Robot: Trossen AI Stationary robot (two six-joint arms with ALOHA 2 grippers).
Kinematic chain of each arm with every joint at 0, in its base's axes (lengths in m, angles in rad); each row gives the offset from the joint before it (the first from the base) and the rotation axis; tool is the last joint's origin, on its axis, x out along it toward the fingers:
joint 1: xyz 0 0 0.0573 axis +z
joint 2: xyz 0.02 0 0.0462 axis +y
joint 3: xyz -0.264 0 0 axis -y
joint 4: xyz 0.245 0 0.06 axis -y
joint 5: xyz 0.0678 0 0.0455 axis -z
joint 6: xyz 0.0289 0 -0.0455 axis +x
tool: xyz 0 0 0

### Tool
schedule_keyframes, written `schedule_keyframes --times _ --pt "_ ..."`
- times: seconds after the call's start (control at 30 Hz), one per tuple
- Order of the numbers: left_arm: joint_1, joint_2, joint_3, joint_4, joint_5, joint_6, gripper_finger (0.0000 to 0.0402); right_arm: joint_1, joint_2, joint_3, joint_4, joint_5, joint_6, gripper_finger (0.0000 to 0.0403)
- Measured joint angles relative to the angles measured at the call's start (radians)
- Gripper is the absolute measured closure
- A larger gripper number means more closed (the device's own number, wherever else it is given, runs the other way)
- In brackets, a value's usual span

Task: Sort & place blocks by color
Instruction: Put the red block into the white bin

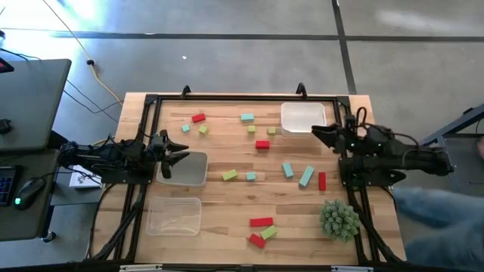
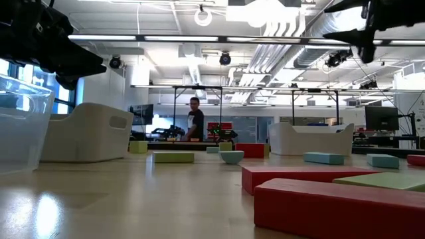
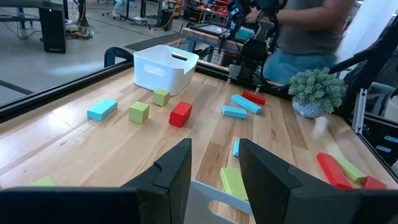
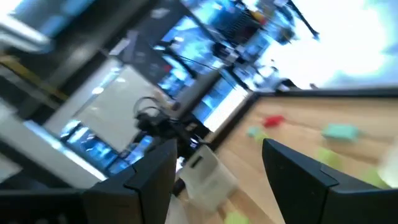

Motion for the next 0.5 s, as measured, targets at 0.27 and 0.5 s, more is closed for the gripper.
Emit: schedule_keyframes --times 0.27,0.5 --pt "0.000 0.000 0.000 0.001 0.000 0.000 0.0280 0.000 0.130 0.191 -0.343 -0.031 0.283 0.0176" --pt "0.000 0.000 0.000 0.002 0.000 -0.001 0.0280 0.000 0.319 0.306 -0.530 -0.141 0.435 0.0176"
